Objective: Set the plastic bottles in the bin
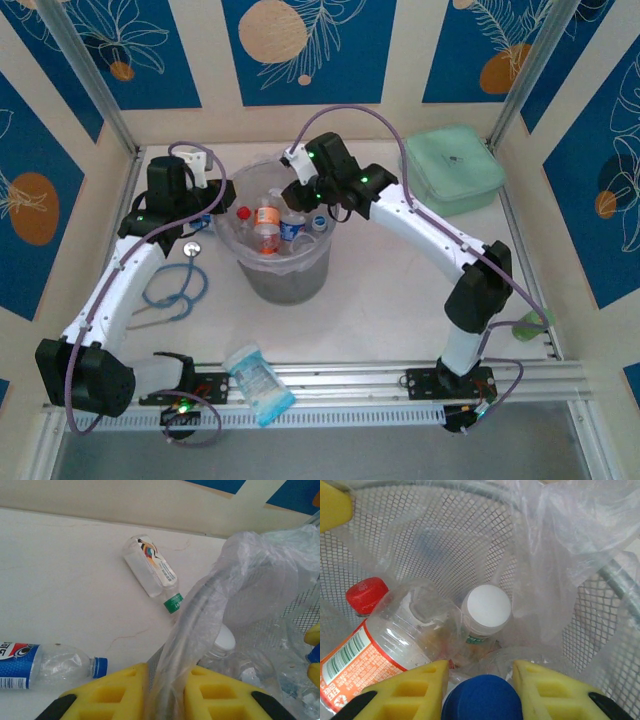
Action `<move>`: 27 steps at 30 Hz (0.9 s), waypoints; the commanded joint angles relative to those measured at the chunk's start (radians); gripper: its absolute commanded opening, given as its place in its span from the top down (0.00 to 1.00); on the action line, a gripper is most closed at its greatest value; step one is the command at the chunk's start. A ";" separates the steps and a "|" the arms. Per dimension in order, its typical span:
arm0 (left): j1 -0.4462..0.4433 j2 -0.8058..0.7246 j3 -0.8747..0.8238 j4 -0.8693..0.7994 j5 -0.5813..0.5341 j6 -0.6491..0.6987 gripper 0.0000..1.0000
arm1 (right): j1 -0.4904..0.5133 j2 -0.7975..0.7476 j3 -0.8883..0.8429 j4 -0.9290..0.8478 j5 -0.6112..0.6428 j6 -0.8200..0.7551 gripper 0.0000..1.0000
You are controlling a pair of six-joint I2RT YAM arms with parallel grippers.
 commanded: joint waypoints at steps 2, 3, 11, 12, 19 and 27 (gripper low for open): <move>-0.010 0.025 -0.023 -0.082 -0.001 0.013 0.78 | 0.045 0.099 -0.033 -0.160 -0.040 0.058 0.90; -0.009 0.026 -0.024 -0.084 -0.001 0.013 0.78 | 0.045 0.089 -0.023 -0.160 -0.031 0.061 0.86; -0.010 0.026 -0.022 -0.086 0.002 0.015 0.78 | 0.026 -0.029 0.082 -0.231 0.066 0.065 0.43; -0.009 0.025 -0.022 -0.086 0.003 0.016 0.78 | 0.023 -0.046 0.087 -0.231 0.074 0.064 0.42; -0.012 0.030 -0.013 -0.082 0.050 -0.003 0.78 | -0.017 -0.159 0.099 -0.207 0.110 0.111 0.15; -0.077 0.059 0.023 -0.101 0.030 -0.039 0.78 | -0.116 -0.361 -0.094 0.037 0.062 0.429 0.04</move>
